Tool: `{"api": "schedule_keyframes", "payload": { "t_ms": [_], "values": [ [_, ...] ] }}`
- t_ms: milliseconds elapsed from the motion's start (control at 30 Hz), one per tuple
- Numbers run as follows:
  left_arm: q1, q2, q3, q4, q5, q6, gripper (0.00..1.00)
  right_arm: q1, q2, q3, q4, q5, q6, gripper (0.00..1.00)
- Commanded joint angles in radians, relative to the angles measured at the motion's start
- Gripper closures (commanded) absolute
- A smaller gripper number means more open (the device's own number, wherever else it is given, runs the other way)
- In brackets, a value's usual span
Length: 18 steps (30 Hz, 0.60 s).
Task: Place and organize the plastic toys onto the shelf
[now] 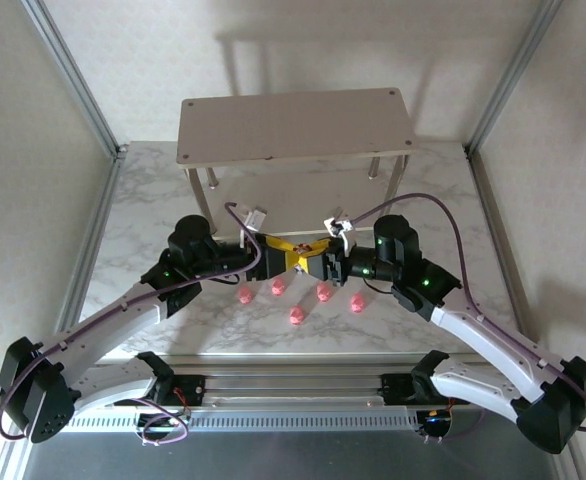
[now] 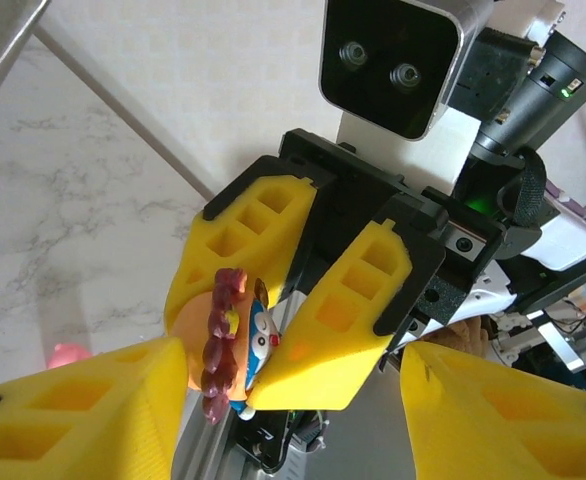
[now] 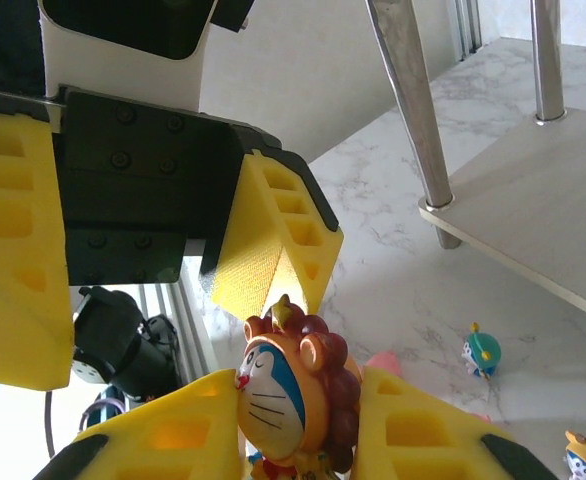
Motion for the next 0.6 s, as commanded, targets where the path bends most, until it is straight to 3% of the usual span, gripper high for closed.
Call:
{"api": "schedule_keyframes", "payload": {
  "t_ms": [0,233,567],
  "values": [
    [-0.015,0.009,-0.001,0.031,0.028,-0.003,0.42,0.032,0.016,0.045,0.073,-0.021,-0.008,0.85],
    [-0.014,0.012,0.0,0.009,0.027,0.019,0.49,0.035,0.021,0.048,0.106,-0.037,-0.003,0.85],
    [-0.014,0.025,0.003,0.015,0.026,0.018,0.45,0.056,0.043,0.06,0.152,-0.065,-0.002,0.85]
  ]
}}
